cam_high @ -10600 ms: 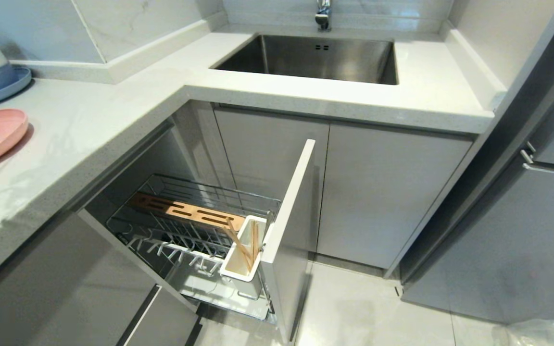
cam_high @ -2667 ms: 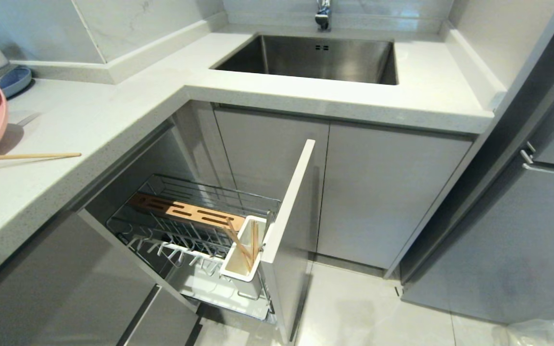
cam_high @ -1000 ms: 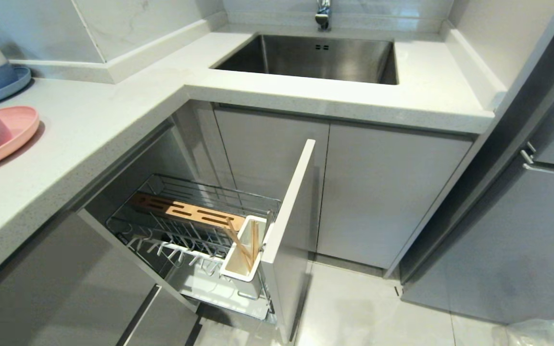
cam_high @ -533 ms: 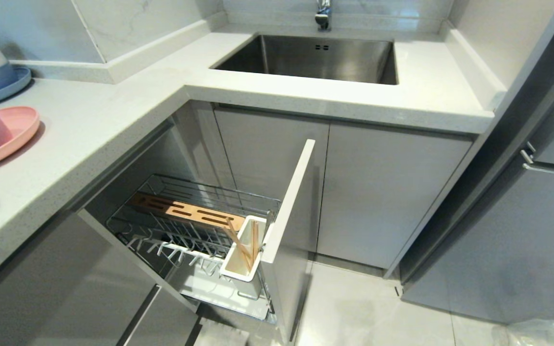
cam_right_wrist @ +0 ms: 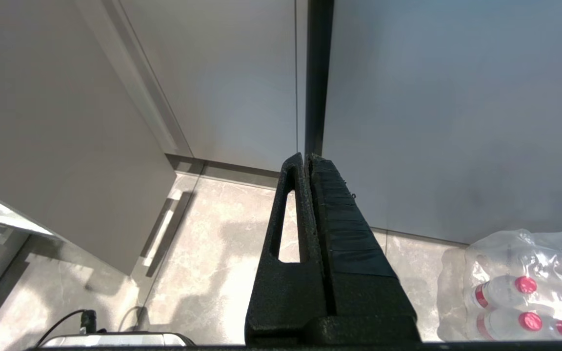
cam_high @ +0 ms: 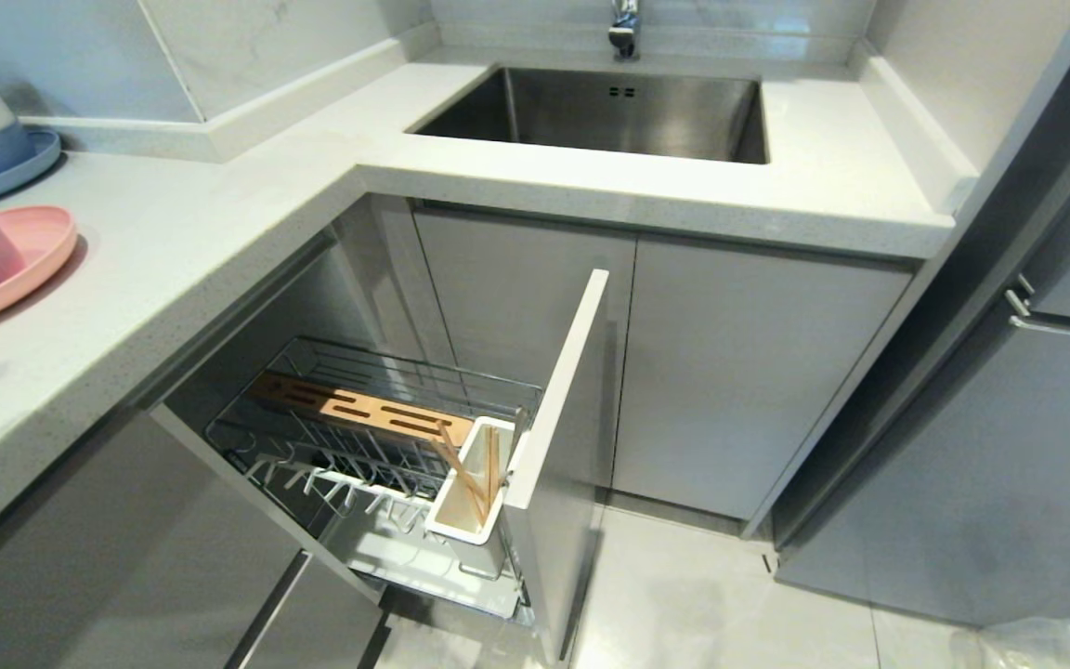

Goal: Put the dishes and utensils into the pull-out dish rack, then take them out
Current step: Close the cupboard

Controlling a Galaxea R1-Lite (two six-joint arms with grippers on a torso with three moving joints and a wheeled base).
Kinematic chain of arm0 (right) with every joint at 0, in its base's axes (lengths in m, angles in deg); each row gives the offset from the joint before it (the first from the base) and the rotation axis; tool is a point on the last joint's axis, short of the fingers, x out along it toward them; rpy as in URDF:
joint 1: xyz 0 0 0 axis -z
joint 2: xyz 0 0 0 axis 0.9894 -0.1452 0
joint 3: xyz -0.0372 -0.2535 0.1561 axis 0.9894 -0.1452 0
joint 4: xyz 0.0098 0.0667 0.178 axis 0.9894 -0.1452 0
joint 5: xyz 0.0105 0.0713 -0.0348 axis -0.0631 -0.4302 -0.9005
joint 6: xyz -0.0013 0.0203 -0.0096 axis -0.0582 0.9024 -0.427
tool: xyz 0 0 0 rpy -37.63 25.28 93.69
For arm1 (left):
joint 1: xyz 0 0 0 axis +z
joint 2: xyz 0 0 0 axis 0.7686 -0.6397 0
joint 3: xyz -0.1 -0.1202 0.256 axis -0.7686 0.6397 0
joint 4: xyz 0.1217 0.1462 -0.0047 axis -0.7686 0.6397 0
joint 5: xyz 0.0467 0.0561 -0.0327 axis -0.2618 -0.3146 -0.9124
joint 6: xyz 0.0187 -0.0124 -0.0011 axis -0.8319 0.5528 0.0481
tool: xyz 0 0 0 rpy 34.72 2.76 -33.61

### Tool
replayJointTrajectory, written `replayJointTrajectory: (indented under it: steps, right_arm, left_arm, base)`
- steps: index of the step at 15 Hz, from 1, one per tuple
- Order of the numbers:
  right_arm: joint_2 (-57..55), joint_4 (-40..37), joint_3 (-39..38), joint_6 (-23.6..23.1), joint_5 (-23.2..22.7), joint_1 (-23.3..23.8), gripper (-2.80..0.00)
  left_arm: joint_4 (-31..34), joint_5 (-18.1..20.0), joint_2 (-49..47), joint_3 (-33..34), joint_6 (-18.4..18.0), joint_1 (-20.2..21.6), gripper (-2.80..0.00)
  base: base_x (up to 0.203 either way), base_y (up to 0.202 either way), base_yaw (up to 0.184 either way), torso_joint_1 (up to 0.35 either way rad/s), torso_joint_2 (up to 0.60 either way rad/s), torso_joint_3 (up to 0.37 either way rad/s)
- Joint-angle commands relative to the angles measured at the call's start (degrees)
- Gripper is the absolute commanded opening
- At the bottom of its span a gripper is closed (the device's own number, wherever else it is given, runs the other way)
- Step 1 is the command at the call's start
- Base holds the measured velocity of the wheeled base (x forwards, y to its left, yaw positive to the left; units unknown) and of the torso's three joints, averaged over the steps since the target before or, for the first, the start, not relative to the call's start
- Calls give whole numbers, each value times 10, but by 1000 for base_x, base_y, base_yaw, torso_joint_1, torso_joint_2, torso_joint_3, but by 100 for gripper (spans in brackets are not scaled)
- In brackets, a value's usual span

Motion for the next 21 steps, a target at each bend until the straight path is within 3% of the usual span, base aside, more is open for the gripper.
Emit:
replayJointTrajectory:
  steps: [1,3,6,8,10,13,18,21]
  right_arm:
    - [0,0,-1,0,0,0,-280]
    - [0,0,-1,0,0,0,-280]
    - [0,0,-1,0,0,0,-280]
    - [0,0,-1,0,0,0,-280]
    - [0,0,-1,0,0,0,-280]
    - [0,0,-1,0,0,0,-280]
    - [0,0,-1,0,0,0,-280]
    - [0,0,-1,0,0,0,-280]
  left_arm:
    - [3,0,20,-6,-7,-12,-280]
    - [7,0,37,-2,-66,-34,-280]
    - [60,-2,65,6,-236,-107,-280]
    - [167,-13,102,5,-367,-163,-280]
    - [236,-30,149,4,-414,-220,-280]
    - [418,-33,199,-4,-529,-271,-280]
    - [682,-25,209,-39,-595,-347,-280]
    - [779,31,160,-54,-628,-365,-280]
  base:
    - [0,0,0,0,0,0]
    - [0,0,0,0,0,0]
    - [0,0,0,0,0,0]
    - [0,0,0,0,0,0]
    - [0,0,0,0,0,0]
    - [0,0,0,0,0,0]
    - [0,0,0,0,0,0]
    - [0,0,0,0,0,0]
